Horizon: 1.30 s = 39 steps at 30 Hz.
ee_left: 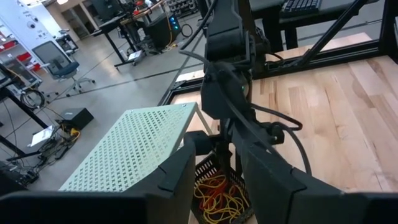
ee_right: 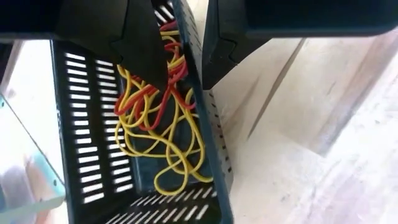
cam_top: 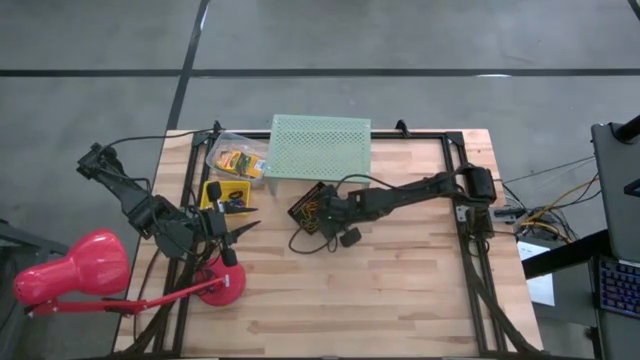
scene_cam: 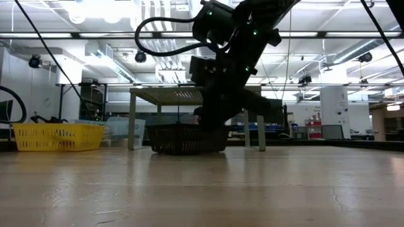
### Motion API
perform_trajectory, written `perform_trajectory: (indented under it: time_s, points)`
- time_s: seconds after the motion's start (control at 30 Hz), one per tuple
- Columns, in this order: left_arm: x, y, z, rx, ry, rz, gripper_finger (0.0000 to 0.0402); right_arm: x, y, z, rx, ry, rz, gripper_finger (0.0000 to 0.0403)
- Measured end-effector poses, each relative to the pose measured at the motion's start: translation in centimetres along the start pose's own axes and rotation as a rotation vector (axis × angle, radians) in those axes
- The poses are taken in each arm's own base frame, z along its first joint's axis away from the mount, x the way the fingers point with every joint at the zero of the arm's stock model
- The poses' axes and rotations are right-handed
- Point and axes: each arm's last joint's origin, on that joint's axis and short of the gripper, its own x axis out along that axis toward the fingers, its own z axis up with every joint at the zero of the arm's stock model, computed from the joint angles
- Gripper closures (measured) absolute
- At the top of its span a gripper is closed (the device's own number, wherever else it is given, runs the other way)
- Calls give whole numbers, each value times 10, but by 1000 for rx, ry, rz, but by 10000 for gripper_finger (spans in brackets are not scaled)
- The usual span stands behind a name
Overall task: Pick & Place Office Desk Supplies
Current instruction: Put the black bin on the shelf
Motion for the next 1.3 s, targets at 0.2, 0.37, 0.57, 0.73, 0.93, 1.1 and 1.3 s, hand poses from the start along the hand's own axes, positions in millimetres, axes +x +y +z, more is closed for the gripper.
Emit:
perform_trajectory:
  time_s: [0.2,0.37,0.57,0.73,0.93,1.1,1.3]
  points:
    - [0,0,0,0,0,-1,268,3,3,-1,0,2,17,310]
    - [0,0,0,0,0,0,268,5,4,-2,20,6,28,317]
    - [0,0,0,1,0,0,268,5,5,-2,32,6,29,349]
    - [0,0,0,0,0,0,268,5,5,-2,31,5,31,383]
    - [0,0,0,0,0,1,268,5,5,-2,28,5,31,389]
    - [0,0,0,1,0,2,268,4,8,0,-2,2,32,389]
    - [0,0,0,1,1,2,268,-3,21,8,-91,-5,51,389]
